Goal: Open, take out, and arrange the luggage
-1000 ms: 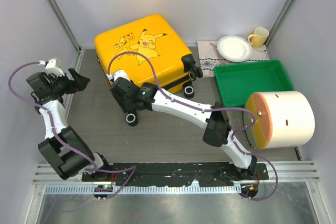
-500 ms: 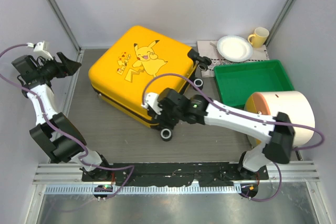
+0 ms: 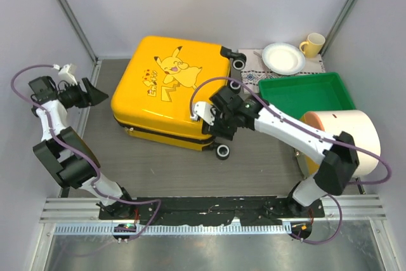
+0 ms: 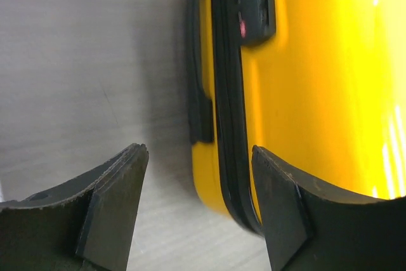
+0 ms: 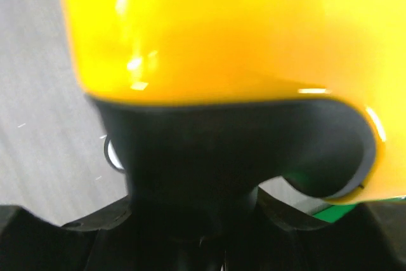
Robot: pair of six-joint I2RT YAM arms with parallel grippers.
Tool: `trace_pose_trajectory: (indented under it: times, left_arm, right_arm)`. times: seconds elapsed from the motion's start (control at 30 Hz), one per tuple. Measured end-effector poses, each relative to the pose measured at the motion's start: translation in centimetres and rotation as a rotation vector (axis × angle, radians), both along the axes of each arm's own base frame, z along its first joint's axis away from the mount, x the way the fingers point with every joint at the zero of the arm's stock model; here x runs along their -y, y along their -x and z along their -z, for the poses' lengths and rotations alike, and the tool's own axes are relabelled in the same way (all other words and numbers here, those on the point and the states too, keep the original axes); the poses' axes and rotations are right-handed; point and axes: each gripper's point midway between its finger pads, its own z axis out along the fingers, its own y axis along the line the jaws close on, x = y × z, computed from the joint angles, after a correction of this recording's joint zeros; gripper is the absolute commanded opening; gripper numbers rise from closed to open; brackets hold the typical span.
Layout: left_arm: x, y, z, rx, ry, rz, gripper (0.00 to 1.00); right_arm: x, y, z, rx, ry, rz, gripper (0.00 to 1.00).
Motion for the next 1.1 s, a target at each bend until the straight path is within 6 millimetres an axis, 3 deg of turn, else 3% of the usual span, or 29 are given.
trace_pose_trajectory:
  times: [0.17,0.23,0.33,0.47,0.73,0.93,1.1]
  left_arm:
    - [0.7,3.4,4.2,-0.105,0.043,-0.004,0.67]
    - [0.7,4.6,4.9,-0.116,0.026,0.000,0.63]
    - [1.4,6.5,5.0,-0.101,-0.018,0.020,0.52]
    - [2.8,9.3,5.3,-0.065,-0.067,0.028,0.39]
    - [6.0,12.9,8.6,-0.050,-0.063,-0.024,0.37]
    - [7.3,11.3,9.1,-0.058,-0.135,-0.033,0.34]
    - [6.8,10.5,9.6,-0.087,-0.175,-0.086,0.30]
  right_arm:
    - [0.3,-5.8,0.0,0.043,0.049,0.045,0.01]
    - [0.0,-7.9,-0.2,0.067,0.055,0.044,0.01]
    - [-0.8,-9.5,-0.3,0.080,0.035,0.032,0.01]
    - [-1.8,-9.5,-0.4,0.061,-0.012,0.025,0.01]
    - [-2.4,-9.0,-0.4,0.025,-0.054,0.057,0.01]
    - [-3.6,-8.6,-0.5,0.016,-0.098,0.072,0.01]
    - [-4.0,-8.5,-0.6,0.009,-0.116,0.088,0.01]
